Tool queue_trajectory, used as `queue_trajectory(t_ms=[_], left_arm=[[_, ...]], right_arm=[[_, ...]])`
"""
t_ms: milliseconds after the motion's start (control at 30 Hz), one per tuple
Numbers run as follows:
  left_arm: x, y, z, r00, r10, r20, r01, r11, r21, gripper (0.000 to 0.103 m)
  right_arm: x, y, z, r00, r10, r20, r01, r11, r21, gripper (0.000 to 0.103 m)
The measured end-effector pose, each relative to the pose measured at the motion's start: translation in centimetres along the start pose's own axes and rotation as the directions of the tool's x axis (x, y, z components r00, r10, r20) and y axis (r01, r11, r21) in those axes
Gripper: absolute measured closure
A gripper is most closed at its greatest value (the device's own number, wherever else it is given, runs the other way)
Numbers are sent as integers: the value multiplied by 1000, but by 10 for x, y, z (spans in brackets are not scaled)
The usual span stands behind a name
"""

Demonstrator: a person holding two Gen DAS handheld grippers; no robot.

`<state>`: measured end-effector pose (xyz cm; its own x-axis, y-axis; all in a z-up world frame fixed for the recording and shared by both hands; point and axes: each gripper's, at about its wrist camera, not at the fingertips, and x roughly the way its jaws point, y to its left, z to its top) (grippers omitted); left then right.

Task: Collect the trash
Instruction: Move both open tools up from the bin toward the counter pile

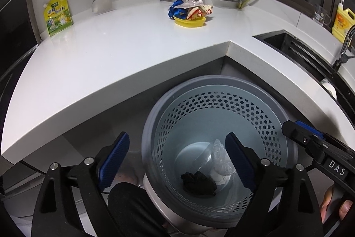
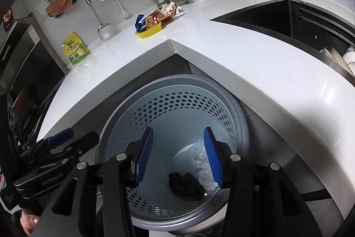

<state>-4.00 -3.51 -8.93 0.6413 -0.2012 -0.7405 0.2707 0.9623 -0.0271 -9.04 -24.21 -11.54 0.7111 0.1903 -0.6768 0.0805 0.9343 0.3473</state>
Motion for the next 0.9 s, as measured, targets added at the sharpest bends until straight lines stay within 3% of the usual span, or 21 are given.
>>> queue_trajectory(t_ms=[500, 900], left_arm=[[-18, 12, 13, 998, -11, 61, 13, 999, -37, 10], [-25, 19, 26, 995, -11, 98, 16, 999, -51, 10]], right_arm=[[-17, 9, 7, 998, -15, 68, 18, 999, -42, 44], [-13, 19, 19, 997, -18, 78, 24, 997, -80, 41]])
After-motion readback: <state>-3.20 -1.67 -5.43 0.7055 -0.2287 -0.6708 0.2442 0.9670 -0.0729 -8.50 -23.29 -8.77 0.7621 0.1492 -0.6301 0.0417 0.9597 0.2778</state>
